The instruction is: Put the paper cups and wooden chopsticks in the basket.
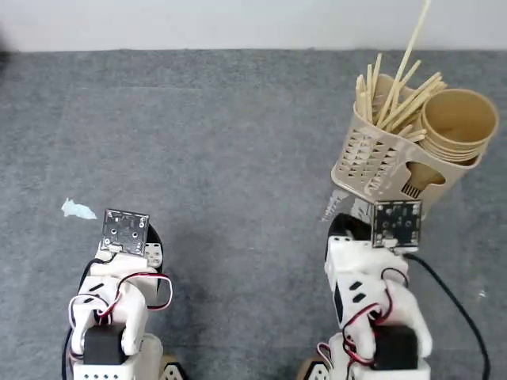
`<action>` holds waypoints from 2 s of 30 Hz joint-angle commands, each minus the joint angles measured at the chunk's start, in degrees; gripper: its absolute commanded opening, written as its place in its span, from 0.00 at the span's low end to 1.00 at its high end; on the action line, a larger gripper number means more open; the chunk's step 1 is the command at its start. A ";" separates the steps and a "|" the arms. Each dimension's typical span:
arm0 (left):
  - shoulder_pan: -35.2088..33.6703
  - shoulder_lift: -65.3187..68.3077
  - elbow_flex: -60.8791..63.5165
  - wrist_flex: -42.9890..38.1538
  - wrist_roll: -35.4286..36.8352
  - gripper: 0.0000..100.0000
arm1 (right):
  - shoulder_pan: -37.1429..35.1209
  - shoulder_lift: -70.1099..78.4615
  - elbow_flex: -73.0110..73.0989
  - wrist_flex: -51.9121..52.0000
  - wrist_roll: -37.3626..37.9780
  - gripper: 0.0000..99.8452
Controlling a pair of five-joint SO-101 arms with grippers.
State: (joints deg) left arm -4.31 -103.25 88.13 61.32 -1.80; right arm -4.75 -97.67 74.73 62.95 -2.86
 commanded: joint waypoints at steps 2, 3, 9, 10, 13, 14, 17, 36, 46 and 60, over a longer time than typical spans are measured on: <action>0.09 -0.79 -0.48 0.18 -0.09 0.01 | 0.22 -6.99 5.89 -1.54 -0.53 0.01; 0.00 -0.79 -0.48 0.18 -0.09 0.01 | 0.22 -6.46 6.68 -1.54 -0.62 0.01; 0.09 -0.79 -0.57 0.44 0.00 0.01 | -0.13 -6.37 11.87 -1.54 -0.62 0.01; 0.09 -0.79 -0.57 0.44 0.00 0.01 | -0.13 -6.37 12.84 -1.54 -0.62 0.01; 0.09 -0.79 -0.57 1.14 0.00 0.01 | -0.13 -6.37 15.21 -1.54 -0.62 0.01; 0.09 -0.79 -0.66 1.58 0.00 0.01 | -0.13 -6.37 15.91 -1.54 -0.62 0.01; 0.09 -0.79 -0.57 1.85 -0.18 0.01 | -0.22 -6.37 18.20 -1.54 -0.62 0.01; -0.35 -0.79 7.60 6.15 -3.52 0.02 | -0.04 -6.37 21.71 6.20 -0.18 0.01; -0.35 -0.79 8.31 8.88 -3.25 0.01 | 0.31 -6.37 21.71 11.38 -0.18 0.01; -9.14 -0.79 8.40 10.81 -3.16 0.01 | 0.40 -6.37 21.71 12.00 -0.18 0.01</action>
State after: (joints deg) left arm -11.34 -103.25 96.84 71.96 -4.62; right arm -4.40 -103.12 95.56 74.73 -2.86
